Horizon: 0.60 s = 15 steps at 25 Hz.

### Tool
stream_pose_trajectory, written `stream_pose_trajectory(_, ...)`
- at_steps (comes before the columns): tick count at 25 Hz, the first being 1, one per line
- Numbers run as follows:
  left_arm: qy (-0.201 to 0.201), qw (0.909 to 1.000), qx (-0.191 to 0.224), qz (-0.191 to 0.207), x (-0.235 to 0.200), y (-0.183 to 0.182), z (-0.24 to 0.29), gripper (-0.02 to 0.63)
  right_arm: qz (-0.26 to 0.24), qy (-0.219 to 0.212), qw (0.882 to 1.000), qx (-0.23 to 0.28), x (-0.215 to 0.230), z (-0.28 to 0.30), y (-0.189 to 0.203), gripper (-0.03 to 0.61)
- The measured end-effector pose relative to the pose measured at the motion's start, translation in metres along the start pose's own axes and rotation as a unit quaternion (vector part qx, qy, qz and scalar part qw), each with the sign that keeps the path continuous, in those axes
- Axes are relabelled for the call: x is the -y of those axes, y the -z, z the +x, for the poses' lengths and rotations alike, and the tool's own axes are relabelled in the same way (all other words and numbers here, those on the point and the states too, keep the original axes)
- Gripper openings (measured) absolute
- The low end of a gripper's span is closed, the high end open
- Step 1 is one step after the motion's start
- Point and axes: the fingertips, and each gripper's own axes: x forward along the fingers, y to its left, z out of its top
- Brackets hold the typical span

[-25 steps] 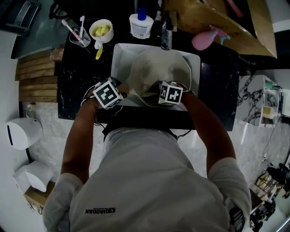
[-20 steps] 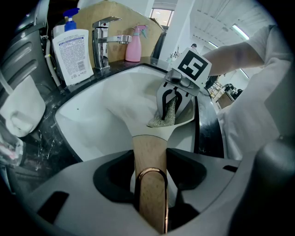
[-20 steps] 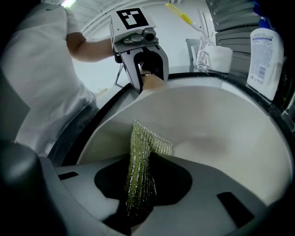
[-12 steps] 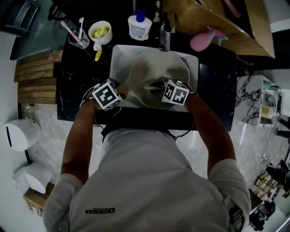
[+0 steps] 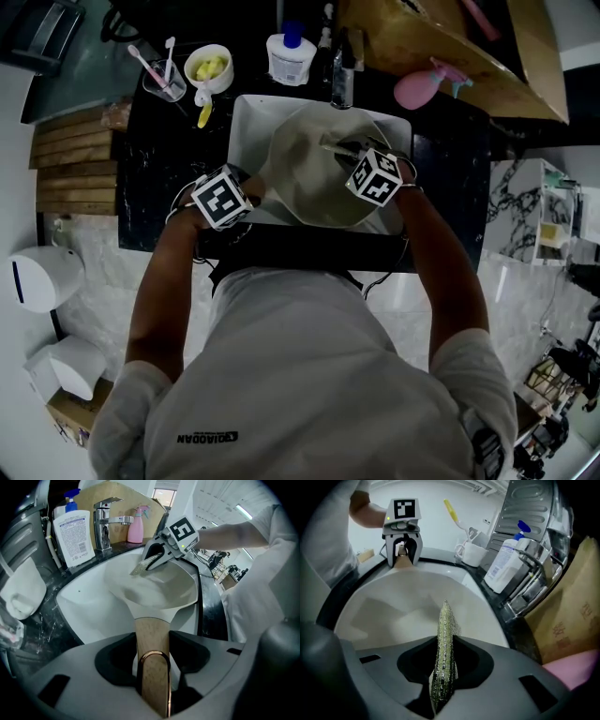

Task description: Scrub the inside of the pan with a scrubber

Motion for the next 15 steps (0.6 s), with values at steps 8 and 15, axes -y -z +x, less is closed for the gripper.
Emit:
stream_pose_trajectory(8, 0.001, 1.0000, 0.003, 0.002, 0.001, -0.001, 0.002, 0.221, -0.117, 0.070, 0.987, -0.085, 0.019, 0.030, 0.026, 0.092)
stream_pose_trajectory(15, 0.001, 1.0000, 0.004, 0.003, 0.001, -0.002, 0.000, 0.221, -0.135, 0.029, 0.983, -0.117, 0.005, 0.046, 0.040, 0.094)
